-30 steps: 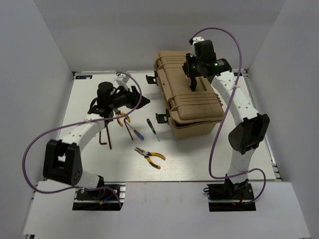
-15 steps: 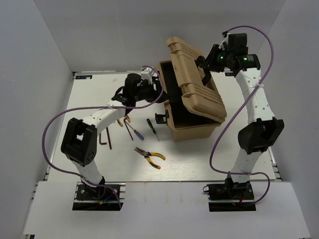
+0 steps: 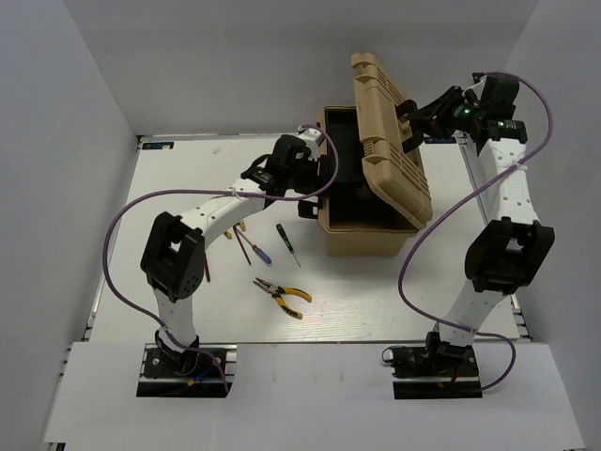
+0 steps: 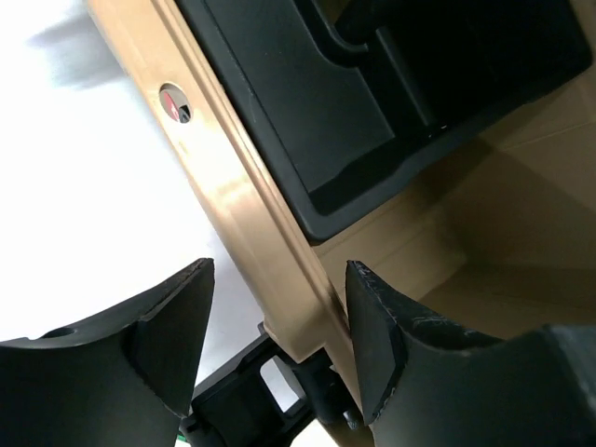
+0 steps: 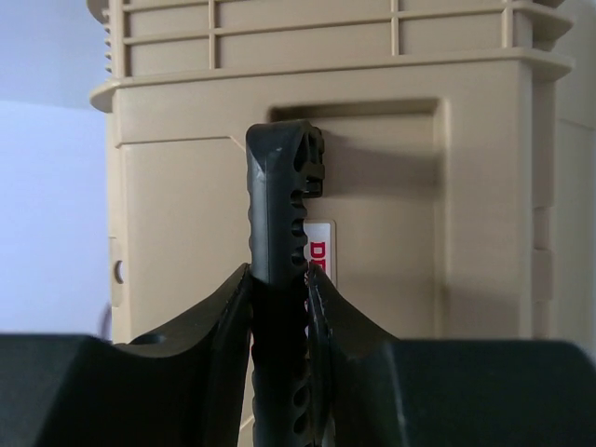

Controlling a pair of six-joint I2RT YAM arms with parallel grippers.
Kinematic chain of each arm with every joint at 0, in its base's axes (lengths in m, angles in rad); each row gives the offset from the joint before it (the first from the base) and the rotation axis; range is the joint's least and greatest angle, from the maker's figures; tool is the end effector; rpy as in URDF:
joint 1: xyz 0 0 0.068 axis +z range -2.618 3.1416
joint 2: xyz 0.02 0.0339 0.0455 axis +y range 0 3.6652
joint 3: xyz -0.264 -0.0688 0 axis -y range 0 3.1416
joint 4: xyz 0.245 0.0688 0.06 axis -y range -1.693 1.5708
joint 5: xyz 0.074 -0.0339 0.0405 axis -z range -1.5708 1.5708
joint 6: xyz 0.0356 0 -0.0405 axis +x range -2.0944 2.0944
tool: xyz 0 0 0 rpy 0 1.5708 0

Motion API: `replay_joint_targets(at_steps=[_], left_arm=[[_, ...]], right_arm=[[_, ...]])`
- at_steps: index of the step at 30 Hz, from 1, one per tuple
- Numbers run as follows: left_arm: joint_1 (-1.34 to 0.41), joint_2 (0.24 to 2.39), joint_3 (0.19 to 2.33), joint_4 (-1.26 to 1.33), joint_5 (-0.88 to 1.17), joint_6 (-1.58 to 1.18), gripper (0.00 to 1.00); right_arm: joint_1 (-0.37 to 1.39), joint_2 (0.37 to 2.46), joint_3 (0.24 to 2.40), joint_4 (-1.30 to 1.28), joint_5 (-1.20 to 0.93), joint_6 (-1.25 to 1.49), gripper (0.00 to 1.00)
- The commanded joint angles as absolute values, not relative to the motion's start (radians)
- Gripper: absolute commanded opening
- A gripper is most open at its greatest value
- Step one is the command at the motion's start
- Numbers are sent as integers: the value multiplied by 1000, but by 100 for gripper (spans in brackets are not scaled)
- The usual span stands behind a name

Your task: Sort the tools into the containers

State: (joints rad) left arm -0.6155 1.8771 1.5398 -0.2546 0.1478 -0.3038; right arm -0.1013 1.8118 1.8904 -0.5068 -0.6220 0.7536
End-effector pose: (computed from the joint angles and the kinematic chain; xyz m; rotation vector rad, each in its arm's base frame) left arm 0.3573 -0.2591 0.2798 0.4341 2.1949 -0.6767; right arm 0.4161 -0.0215 0.4062 0.4578 2.0124 1.0316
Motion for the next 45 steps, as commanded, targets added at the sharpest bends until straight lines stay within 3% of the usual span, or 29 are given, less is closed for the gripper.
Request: replay_joint_targets(at_steps=[1, 5, 16, 26, 29, 36, 38, 42, 45], left_arm=[[-634, 1899, 1588, -385, 31, -239, 68], [-643, 1899, 1597, -394, -12, -229, 63], [-652, 1867, 1540, -382, -48, -219, 63], [-652, 1858, 1519, -362, -48, -229, 63], [-652, 1858, 1509, -362, -48, -229, 63], [-643, 1838, 1490, -353, -48, -238, 63], [-643, 1838, 1480, -353, -48, -238, 63], [-634, 1816, 1444, -331, -48, -247, 63], [-634, 1807, 1431, -331, -48, -247, 63]], right_arm=[[-170, 1720, 1885, -144, -775, 963, 0], [-215, 1718, 1826, -25, -883, 1054, 0], [-374, 1825, 1674, 662, -1130, 1457, 0], [-466, 1913, 1690, 768, -1255, 1552, 0], [-485, 1937, 1700, 804, -1284, 1571, 16], [-538, 1991, 1694, 949, -1302, 1715, 21], [-546, 1999, 1698, 965, -1315, 1738, 25], [-545, 2022, 1701, 1063, -1353, 1799, 44], [-546, 2032, 1701, 1130, -1364, 1886, 50]])
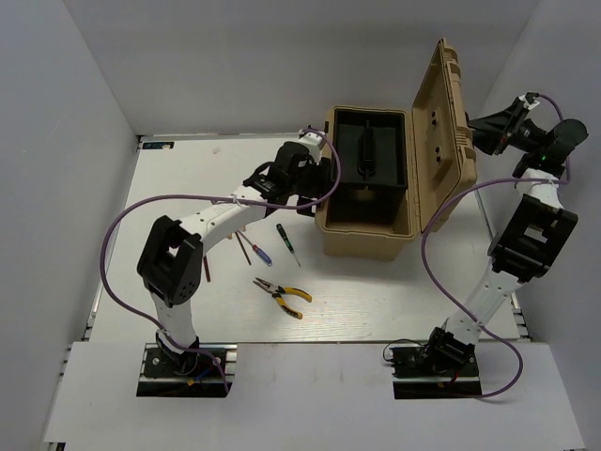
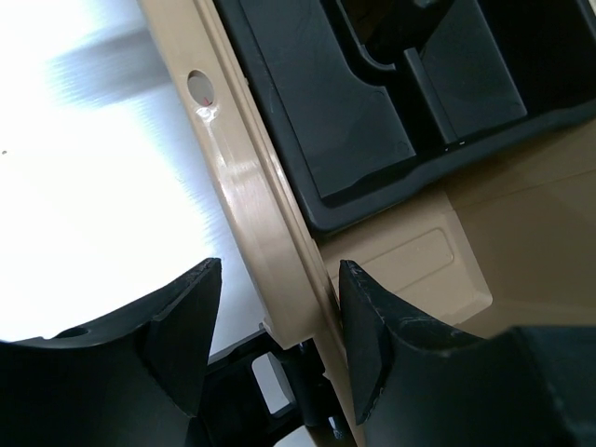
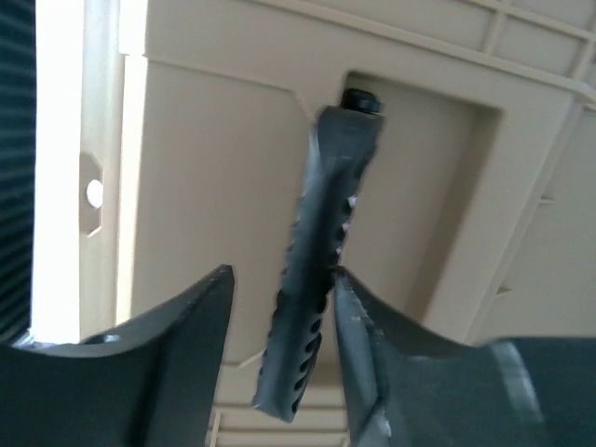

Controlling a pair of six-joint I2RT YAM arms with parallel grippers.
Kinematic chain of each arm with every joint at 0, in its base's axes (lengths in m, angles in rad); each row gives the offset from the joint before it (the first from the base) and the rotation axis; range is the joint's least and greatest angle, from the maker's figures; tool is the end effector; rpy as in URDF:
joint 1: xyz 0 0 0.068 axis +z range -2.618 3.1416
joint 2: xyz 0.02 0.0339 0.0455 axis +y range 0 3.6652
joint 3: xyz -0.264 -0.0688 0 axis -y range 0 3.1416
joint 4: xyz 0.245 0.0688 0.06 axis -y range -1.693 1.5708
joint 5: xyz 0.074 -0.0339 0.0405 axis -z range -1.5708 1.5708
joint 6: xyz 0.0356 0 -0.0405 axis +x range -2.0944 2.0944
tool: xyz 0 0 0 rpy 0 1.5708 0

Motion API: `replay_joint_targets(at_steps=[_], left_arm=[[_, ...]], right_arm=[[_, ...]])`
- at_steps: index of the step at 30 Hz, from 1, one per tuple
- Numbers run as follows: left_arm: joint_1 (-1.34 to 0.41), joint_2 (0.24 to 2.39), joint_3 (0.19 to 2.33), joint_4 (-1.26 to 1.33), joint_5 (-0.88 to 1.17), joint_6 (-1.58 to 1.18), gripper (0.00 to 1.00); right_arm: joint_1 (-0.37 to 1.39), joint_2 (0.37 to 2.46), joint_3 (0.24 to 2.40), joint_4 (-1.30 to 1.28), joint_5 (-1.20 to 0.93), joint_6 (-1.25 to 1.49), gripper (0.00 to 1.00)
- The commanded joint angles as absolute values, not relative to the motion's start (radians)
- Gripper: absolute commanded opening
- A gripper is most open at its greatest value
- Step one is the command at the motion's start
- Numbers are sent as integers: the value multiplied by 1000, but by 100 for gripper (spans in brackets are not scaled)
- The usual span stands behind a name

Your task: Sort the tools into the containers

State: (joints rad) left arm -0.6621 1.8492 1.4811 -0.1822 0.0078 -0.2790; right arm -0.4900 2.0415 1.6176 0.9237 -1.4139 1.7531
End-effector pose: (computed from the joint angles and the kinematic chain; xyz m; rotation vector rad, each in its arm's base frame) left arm 0.3438 -0.2684 0.2778 0.4185 2.1328 -0.5591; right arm 0.4203 -0.1843 0.3408 0.2793 1.7549 1.7077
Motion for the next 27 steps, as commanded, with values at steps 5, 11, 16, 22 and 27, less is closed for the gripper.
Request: replay_joint_targets(at_steps=[5, 11, 16, 22, 27], left_arm=[[-634, 1807, 1413, -322, -48, -256, 63], [-634, 1798, 1413, -322, -57, -256, 63], [-634, 1789, 1394, -313, -57, -256, 63], [-634, 1789, 1375, -313, -57, -256, 63], [-634, 1779, 1374, -313, -57, -256, 63]], right_arm=[[-546, 2071, 1688, 1358, -1319, 2101, 60], [-558, 2048, 1661, 1333, -1287, 2069, 60], [-572, 1968, 1625, 1142, -1327, 1861, 60], [-580, 1907, 1588, 884, -1325, 1641, 60], [-595, 1920, 1583, 1102, -1318, 1799, 60]])
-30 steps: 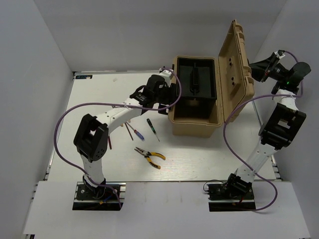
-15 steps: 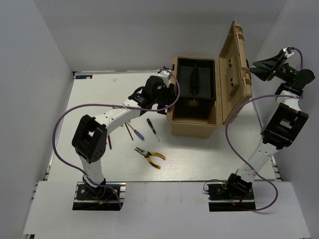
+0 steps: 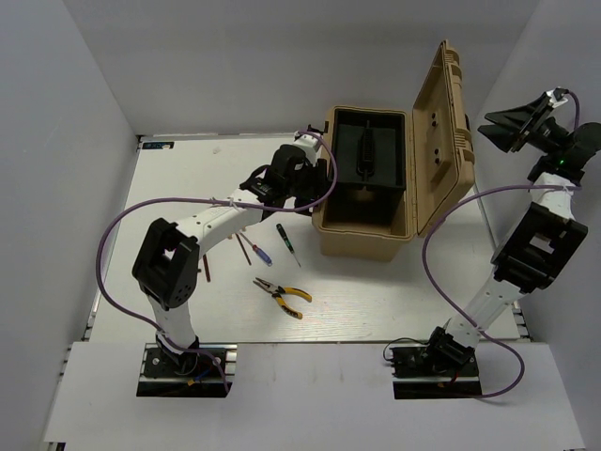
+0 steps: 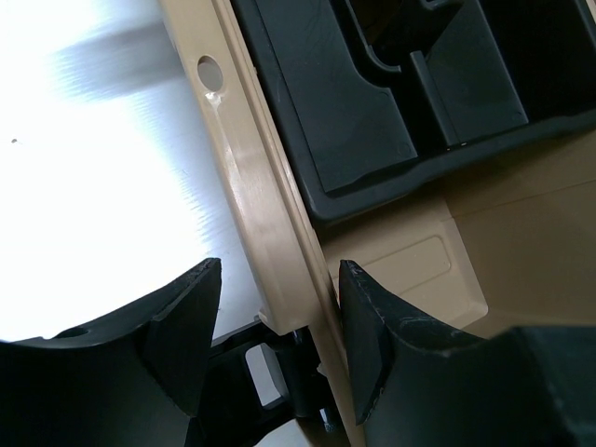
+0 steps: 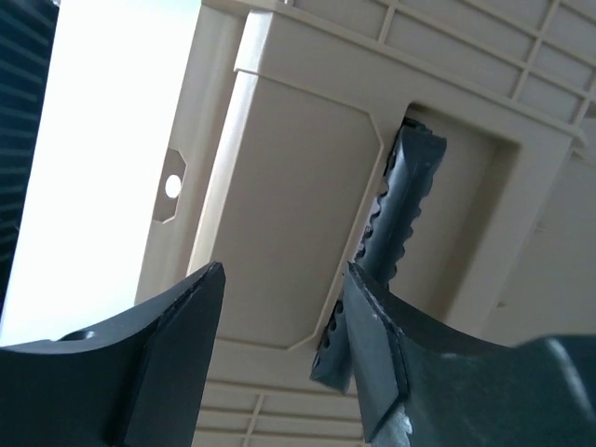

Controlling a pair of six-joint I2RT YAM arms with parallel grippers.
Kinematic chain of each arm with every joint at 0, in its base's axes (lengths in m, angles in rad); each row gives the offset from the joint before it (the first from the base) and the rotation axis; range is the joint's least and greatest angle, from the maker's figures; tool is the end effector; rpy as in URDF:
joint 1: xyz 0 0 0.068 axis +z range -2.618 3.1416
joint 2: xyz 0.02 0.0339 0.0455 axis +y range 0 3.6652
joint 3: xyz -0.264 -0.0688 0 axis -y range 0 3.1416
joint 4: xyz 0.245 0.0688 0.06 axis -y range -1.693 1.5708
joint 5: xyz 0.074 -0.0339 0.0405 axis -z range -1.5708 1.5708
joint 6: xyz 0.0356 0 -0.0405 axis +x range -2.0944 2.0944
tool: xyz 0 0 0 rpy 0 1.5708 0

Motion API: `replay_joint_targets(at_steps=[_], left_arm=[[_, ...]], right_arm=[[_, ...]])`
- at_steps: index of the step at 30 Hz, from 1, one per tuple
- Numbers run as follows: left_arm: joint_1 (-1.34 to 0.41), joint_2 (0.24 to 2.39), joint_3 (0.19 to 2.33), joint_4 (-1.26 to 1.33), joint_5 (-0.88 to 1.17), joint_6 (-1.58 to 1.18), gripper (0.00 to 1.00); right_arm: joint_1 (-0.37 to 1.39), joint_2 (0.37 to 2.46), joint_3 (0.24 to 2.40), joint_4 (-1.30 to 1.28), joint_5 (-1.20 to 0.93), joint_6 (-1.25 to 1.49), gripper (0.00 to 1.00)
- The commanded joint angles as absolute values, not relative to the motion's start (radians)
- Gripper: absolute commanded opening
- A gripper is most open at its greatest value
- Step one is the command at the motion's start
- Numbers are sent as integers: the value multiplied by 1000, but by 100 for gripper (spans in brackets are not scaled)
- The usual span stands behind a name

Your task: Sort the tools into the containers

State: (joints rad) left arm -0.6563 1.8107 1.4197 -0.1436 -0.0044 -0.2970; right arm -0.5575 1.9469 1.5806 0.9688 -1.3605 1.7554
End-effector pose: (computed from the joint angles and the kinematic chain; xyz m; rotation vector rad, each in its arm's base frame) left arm 0.3379 -0.2601 0.2762 0.3827 2.1227 -0.5599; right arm 0.3870 -0.2002 0.3735 0.2705 1.6552 1.5906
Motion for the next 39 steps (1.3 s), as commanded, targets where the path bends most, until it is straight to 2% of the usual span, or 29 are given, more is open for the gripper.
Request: replay_joint_targets(at_steps=[1, 2, 3, 4, 6, 9, 10, 11, 16, 20, 22, 23, 24, 25, 26, 27, 28, 29, 35, 37, 39], left_arm=[[-634, 1779, 1374, -313, -57, -256, 63], [-634, 1779, 1374, -313, -57, -256, 63], [-634, 1779, 1374, -313, -57, -256, 63], [-634, 1779, 1374, -313, -57, -256, 63], [-634, 1779, 1374, -313, -57, -256, 63], [-634, 1779, 1374, -304, -57, -256, 63], [-634, 1779, 1374, -304, -57, -256, 63], [-634, 1779, 1374, -304, -57, -256, 63], [-643, 1789, 1374, -304, -57, -267, 59], [-643, 1799, 1384, -324, -77, -285, 52], [-643, 1799, 1393, -334, -87, -296, 47], [-643, 1799, 1393, -344, -100, -296, 46], [-643, 1799, 1393, -344, -100, -296, 46], [-652, 1799, 1393, -353, -113, -296, 43], [-652, 1799, 1393, -362, -130, -296, 40], [-652, 1799, 1393, -362, -139, -296, 38], [-652, 1799, 1402, -380, -153, -296, 35], [-652, 1799, 1402, -380, -179, -296, 35], [-670, 1799, 1420, -422, -224, -287, 35], [-680, 1810, 1430, -432, -236, -287, 35], [-689, 1821, 1430, -442, -247, -287, 40]], right_arm=[[-600, 1930, 1615, 1136, -1316, 1898, 58], [-603, 1940, 1627, 1197, -1321, 1925, 54], [-606, 1939, 1640, 1210, -1321, 1946, 54], [-609, 1937, 1661, 1216, -1319, 1980, 46], [-612, 1913, 1683, 1213, -1324, 1982, 37], [-612, 1876, 1716, 1215, -1328, 2000, 17], [-612, 1868, 1727, 1226, -1327, 2006, 5], [-611, 1858, 1756, 1226, -1328, 2019, 0], [-592, 1767, 1836, 1206, -1354, 2014, 0], [-574, 1646, 1885, 1062, -1393, 1858, 0], [-563, 1559, 1885, 929, -1404, 1678, 0], [-561, 1537, 1884, 747, -1405, 1617, 0], [-557, 1513, 1879, 662, -1401, 1404, 0], [-555, 1440, 1878, 573, -1390, 1325, 0], [-548, 1415, 1879, 314, -1378, 1240, 0], [-545, 1372, 1890, 228, -1364, 1007, 0], [-542, 1355, 1894, 156, -1353, 950, 0], [-540, 1330, 1899, 50, -1335, 913, 2], [-538, 1299, 1885, 12, -1330, 847, 17], [-538, 1307, 1899, -118, -1322, 752, 25], [-538, 1312, 1911, -203, -1310, 713, 31]])
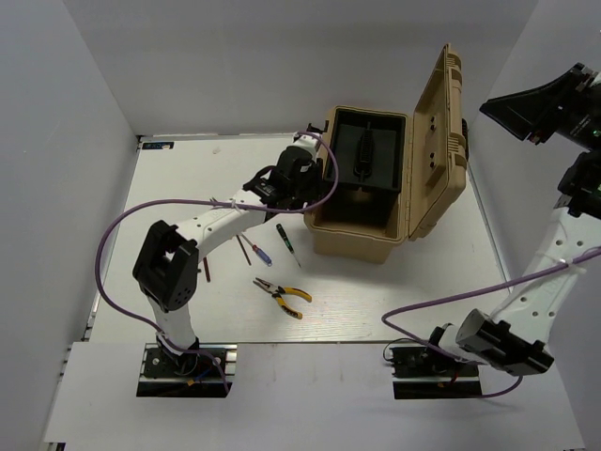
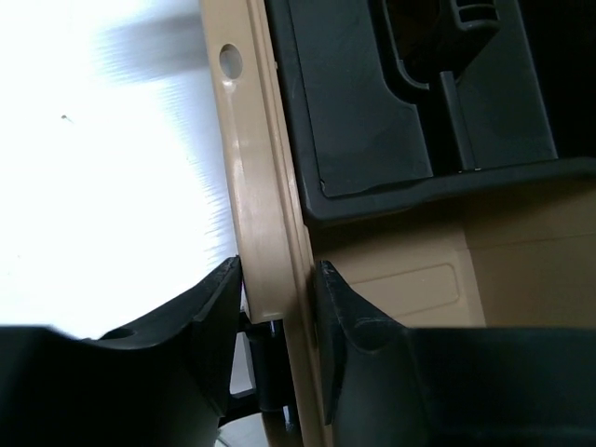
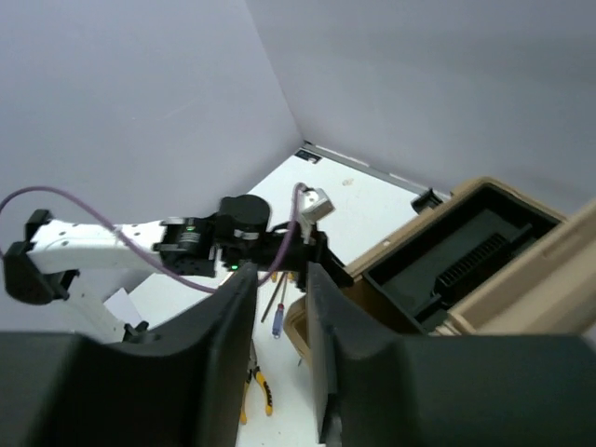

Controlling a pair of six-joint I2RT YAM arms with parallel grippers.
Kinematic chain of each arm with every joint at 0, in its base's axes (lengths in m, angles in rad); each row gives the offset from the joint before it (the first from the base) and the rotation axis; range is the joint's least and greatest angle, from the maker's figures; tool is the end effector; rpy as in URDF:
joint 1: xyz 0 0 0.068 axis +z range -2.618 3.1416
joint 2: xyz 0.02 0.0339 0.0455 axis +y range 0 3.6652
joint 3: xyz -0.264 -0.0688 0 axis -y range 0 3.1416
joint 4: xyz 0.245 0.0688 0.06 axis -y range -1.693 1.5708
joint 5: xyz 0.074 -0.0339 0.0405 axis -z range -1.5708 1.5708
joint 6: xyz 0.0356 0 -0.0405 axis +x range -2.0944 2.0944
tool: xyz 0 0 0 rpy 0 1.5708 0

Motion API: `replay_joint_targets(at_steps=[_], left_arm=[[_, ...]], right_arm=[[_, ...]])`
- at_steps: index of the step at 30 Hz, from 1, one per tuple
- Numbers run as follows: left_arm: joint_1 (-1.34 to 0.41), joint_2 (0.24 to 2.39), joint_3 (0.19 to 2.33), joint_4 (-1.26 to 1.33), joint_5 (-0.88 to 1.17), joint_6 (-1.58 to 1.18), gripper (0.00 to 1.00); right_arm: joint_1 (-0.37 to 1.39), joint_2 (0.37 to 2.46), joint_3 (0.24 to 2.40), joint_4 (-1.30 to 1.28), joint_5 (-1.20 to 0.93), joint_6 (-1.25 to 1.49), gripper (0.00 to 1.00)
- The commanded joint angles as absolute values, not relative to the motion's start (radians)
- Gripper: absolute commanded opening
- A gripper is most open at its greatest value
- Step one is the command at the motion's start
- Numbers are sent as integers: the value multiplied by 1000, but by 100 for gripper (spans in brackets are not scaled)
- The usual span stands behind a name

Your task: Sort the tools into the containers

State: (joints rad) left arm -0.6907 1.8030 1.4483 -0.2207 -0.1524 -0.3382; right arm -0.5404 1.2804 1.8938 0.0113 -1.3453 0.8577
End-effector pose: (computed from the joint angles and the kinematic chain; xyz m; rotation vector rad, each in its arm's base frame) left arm 0.3294 -0.2653 0.2822 0.2917 2.1511 -0.4357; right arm 0.1694 -0.0611 0.6045 -0.4448 1.4347 0.8893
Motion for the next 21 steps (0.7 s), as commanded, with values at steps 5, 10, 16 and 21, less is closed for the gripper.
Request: replay_joint_targets(at_steps=[5, 10, 16, 21], left_arm=[[-699, 1821, 1430, -442, -256, -269, 62], [-709, 1770, 1430, -442, -256, -244, 71], [-709, 1740, 1430, -442, -256, -215, 73], [-709, 1759, 1430, -442, -236, -215, 71]], right_arm=[[-540, 1321, 1946, -394, -1275, 511, 42], [-535, 1371, 2037, -670, -1122, 267, 45], [-509, 1407, 2079, -750, -874, 103, 45], [-445, 1417, 2092, -778, -551, 28, 45]])
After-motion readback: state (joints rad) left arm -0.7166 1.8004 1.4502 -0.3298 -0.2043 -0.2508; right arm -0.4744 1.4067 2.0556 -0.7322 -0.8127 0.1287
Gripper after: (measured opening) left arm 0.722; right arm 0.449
